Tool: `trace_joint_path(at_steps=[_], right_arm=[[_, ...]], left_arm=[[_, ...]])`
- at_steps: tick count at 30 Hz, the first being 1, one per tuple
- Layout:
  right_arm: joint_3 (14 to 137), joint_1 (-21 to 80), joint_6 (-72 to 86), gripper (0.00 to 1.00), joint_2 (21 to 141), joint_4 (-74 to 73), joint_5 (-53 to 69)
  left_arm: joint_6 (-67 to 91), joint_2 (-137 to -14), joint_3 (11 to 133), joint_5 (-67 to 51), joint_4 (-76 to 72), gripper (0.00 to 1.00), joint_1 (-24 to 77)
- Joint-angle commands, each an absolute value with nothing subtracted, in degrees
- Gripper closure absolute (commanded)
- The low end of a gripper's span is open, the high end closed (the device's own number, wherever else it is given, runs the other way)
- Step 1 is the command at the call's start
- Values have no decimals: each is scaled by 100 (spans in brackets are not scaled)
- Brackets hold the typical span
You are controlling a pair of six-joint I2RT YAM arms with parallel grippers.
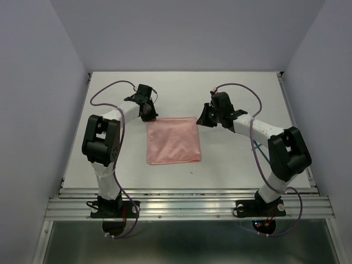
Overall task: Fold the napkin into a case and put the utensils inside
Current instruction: Smooth out the square-folded napkin at the center of the board.
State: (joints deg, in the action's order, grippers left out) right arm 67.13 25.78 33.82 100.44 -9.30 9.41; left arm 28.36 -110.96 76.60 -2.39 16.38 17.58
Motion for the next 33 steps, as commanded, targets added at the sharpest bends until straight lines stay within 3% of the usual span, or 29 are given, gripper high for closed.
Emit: trace_joint_path(at_steps=[1, 15, 33], right_arm=[[5715, 2927, 3480, 91, 9397, -634, 1563], [4219, 3059, 3973, 93, 8754, -272, 2399], [4369, 3436, 3656, 93, 8656, -756, 2294]], left_arm=[[2821, -10599, 7937, -62, 1749, 100, 1617], [2795, -11188, 7981, -53, 1714, 100, 1450], [2856, -11558, 7910, 114, 1608, 100, 1450]])
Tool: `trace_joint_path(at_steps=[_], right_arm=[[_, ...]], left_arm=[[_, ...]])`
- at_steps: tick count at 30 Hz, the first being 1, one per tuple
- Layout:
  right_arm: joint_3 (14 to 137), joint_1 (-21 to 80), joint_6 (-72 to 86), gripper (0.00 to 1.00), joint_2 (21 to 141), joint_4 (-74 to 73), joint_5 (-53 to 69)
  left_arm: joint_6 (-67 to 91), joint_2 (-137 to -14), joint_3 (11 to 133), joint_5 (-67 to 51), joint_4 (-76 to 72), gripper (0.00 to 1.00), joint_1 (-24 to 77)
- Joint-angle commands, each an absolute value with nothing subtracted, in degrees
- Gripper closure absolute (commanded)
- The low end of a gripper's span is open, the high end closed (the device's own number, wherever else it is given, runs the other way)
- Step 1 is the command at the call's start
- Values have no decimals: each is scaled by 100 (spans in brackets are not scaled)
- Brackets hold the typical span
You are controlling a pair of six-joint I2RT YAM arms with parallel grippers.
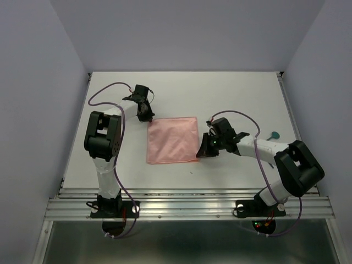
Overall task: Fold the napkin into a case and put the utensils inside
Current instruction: Smooth out the square-folded napkin at the center of the board.
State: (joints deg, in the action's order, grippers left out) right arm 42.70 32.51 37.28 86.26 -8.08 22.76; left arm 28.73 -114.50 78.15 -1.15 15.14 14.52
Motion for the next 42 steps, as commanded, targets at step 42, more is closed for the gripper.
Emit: trace_joint_path(at_steps=[42], right_arm=[[4957, 3542, 3384, 96, 9598, -2161, -895]], left_arm=[[2865, -10785, 7164, 158, 1643, 100, 1477]])
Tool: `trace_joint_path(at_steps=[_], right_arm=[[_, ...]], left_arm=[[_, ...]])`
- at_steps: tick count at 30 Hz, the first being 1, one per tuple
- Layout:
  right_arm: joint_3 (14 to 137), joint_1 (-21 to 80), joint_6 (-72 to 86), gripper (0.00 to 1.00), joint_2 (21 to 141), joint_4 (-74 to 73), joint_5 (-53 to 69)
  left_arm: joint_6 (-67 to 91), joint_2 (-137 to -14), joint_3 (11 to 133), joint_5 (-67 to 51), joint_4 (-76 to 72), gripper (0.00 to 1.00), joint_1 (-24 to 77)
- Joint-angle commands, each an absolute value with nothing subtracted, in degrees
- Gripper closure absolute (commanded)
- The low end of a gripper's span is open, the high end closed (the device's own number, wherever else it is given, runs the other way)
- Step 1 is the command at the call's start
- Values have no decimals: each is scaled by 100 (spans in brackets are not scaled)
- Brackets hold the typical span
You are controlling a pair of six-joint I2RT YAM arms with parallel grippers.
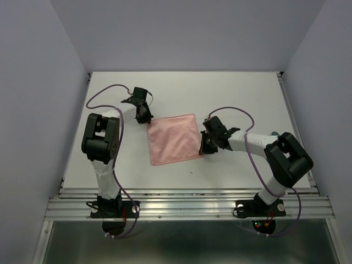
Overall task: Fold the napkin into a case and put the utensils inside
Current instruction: Smooth out the square-folded napkin at the center of the board, then pick up the top corner of the square-folded napkin from the center of the board.
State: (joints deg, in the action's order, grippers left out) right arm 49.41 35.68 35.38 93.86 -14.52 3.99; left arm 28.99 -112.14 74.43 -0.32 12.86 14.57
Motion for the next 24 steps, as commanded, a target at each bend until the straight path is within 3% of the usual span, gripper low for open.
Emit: trace_joint_path(at_steps=[1, 9, 11, 16, 24], right_arm=[[5001, 3542, 3349, 96, 9545, -2206, -1001], [5772, 3761, 2708, 87, 8781, -2197, -387], [6098, 4086, 2498, 79, 8789, -2337, -509], [6985, 4885, 2136, 61, 9245, -2417, -781], [8076, 6178, 1680, 52, 10484, -2356, -1239]], left_arm=[[2874, -10628, 7067, 193, 1652, 100, 1477], [2813, -10169, 7426, 404, 2038, 100, 1477], [2751, -10055, 7646, 501, 2232, 100, 1468], [2681, -9696, 7901, 729, 2592, 96, 1354], [2567, -9001, 7603, 528, 2681, 82, 485]])
